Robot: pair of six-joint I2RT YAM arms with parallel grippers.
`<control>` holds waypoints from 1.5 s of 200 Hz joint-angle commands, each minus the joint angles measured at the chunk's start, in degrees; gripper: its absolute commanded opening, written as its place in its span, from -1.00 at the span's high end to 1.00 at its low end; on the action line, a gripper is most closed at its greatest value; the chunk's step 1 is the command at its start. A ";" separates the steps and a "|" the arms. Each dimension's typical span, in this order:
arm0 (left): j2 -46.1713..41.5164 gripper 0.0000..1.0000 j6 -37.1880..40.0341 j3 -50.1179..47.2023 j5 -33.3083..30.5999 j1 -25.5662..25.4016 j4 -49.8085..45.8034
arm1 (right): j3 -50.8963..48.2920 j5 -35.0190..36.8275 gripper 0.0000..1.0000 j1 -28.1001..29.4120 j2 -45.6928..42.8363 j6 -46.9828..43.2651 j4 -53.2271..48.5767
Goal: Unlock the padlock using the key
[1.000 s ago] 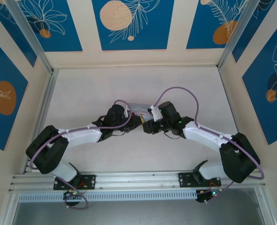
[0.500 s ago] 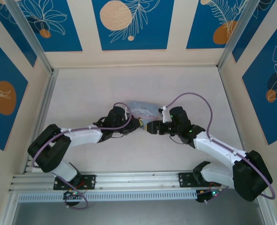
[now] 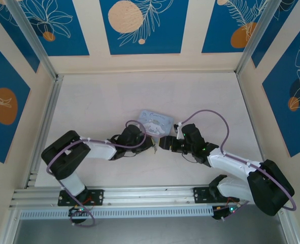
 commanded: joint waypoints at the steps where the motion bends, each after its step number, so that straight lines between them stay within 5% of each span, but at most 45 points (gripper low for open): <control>1: 2.61 1.00 -2.27 0.68 -1.42 -0.80 1.56 | -0.61 1.70 -0.24 0.55 0.50 1.32 2.13; 17: 2.51 0.98 -2.44 0.54 -1.88 -1.09 1.40 | -0.61 1.99 -0.24 0.64 0.68 1.56 2.38; 55: -1.82 0.18 -3.03 -2.71 -5.14 -1.19 0.35 | -0.33 2.40 -0.27 0.73 3.05 2.47 4.12; 83: -7.42 -0.24 -3.18 -5.66 -8.24 -1.14 -1.85 | 0.53 2.08 -0.28 1.23 5.38 2.95 5.79; 152: -26.27 -0.91 1.66 -5.57 -16.99 -0.32 -20.78 | 3.10 3.48 -0.29 2.10 10.23 2.98 6.83; 246: -31.71 -1.00 5.75 -0.20 -20.30 0.17 -33.93 | 18.40 -2.66 -0.25 -6.91 20.86 -4.19 -0.15; 300: -27.99 -1.00 10.48 4.71 -20.89 0.17 -37.63 | 10.67 -1.75 -0.20 -4.78 16.05 -4.50 2.58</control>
